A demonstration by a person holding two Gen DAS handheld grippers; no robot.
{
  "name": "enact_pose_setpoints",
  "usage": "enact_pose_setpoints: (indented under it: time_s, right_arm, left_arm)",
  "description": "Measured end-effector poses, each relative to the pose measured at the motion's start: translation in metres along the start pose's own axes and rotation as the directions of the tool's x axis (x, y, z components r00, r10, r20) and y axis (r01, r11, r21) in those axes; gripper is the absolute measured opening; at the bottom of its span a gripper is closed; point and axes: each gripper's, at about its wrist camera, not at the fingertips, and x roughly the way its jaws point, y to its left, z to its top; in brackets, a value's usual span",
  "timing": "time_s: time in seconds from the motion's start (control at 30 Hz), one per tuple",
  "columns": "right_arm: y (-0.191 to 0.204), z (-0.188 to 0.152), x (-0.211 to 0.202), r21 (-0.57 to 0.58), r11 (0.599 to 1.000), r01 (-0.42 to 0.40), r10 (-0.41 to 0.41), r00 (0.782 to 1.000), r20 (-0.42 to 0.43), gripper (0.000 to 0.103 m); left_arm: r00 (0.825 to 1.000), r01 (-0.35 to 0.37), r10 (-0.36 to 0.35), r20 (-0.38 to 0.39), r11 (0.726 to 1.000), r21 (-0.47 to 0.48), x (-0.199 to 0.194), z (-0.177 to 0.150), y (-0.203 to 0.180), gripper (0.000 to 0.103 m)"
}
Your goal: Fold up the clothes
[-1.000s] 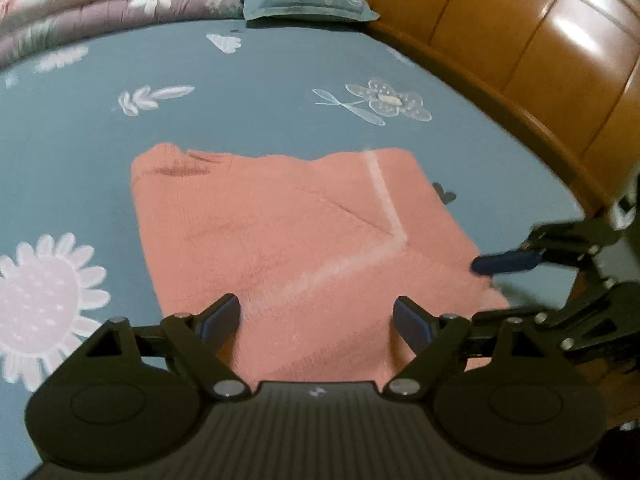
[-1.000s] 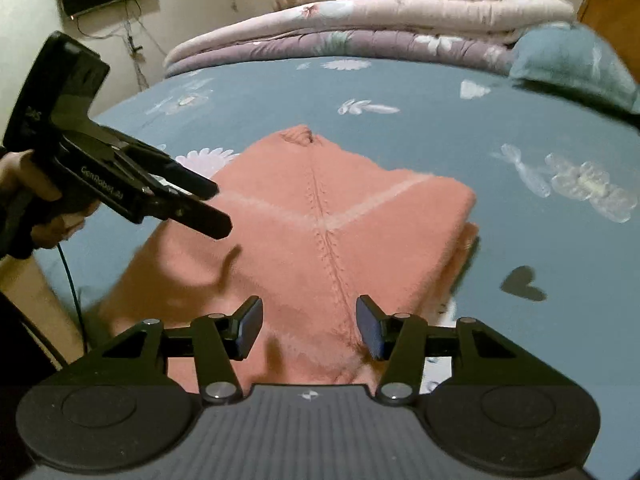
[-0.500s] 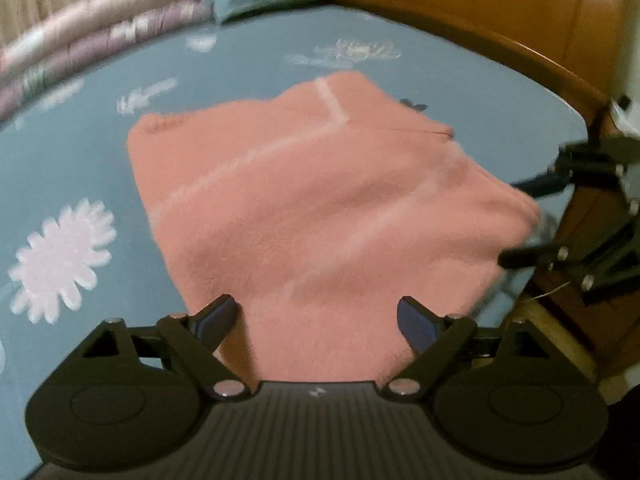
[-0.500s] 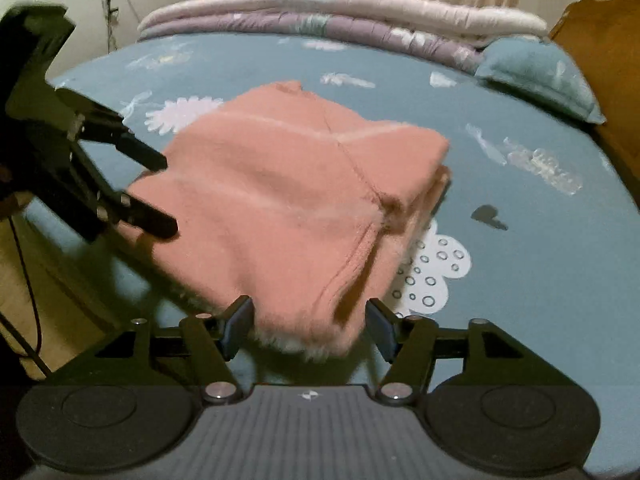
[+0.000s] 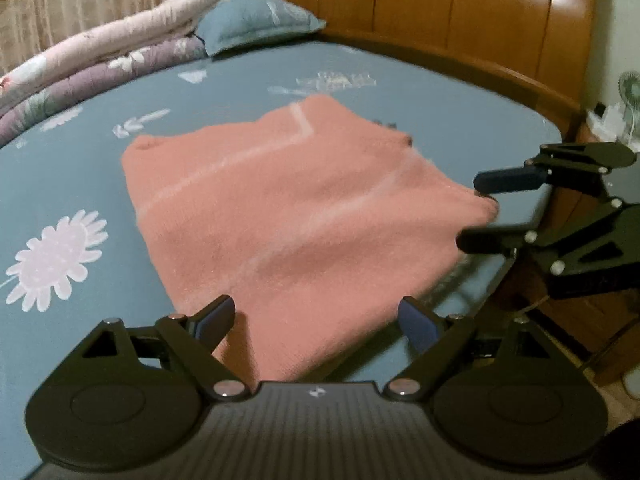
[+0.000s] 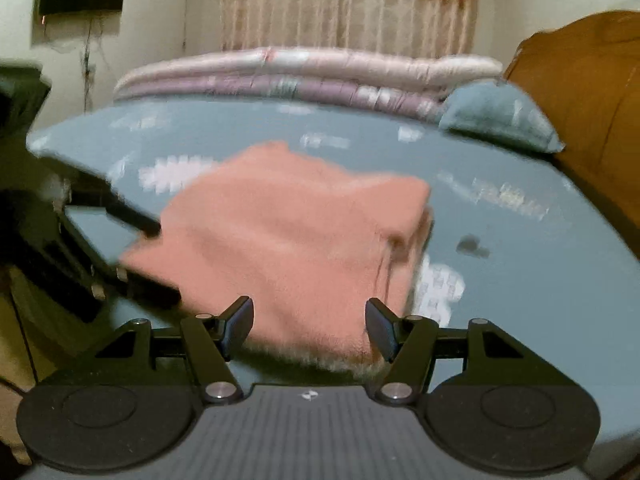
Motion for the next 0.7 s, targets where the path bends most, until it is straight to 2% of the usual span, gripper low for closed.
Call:
enact_pose_setpoints:
  time_s: [0.1,0.13,0.2,0.23,0.37,0.43,0.53,0.6,0.7]
  right_arm:
    - [0.006,0.005,0.003,0.009,0.999,-0.039,0.038,0.999,0.020,0.077]
    - [0.005,0.003,0.011,0.012,0.999,-0.035,0.035,0.999,-0.008,0.080]
    - [0.000,-0.008,0.027,0.047,0.999,-0.001,0.005,0.996,-0.093,0.080]
    - [0.000,-0.010,0.027,0.064,0.998,0.000,0.006,0.995,-0.099,0.081]
    - [0.002,0.002,0.016,0.111,0.994,-0.004,0.009,0.999,-0.047,0.089]
    - [0.002,0.009,0.013,0.127,0.992,-0.003,0.005,1.000,-0.020,0.093]
    - [0.001,0.009,0.016,0.145,0.989,0.021,-0.017,1.000,-0.025,0.095]
    - [-0.003,0.004,0.025,0.172,0.984,0.042,-0.030,0.997,-0.069,0.095]
    - [-0.014,-0.001,0.022,0.206,0.978,0.024,-0.009,0.997,-0.073,0.095]
  left_arm:
    - [1.000,-0.015,0.016,0.013,1.000,-0.024,-0.005,0.000,-0.002,0.093]
    - [1.000,-0.020,0.020,0.011,0.999,-0.033,-0.006,-0.001,-0.002,0.093]
    - [1.000,-0.029,0.029,0.008,0.998,-0.050,-0.007,-0.003,-0.001,0.093]
    - [0.999,-0.033,0.034,0.006,0.998,-0.058,-0.007,-0.004,-0.001,0.093]
    - [0.999,-0.051,0.052,-0.001,0.994,-0.093,-0.009,-0.007,-0.001,0.094]
    - [0.997,-0.066,0.069,0.017,0.990,-0.122,-0.015,-0.007,0.000,0.097]
    - [0.997,-0.070,0.077,0.032,0.981,-0.181,-0.018,-0.011,0.004,0.101]
    - [0.999,-0.044,0.046,0.003,0.977,-0.211,-0.012,-0.017,0.008,0.101]
    - [1.000,-0.008,0.000,-0.031,0.969,-0.249,-0.004,-0.025,0.015,0.101]
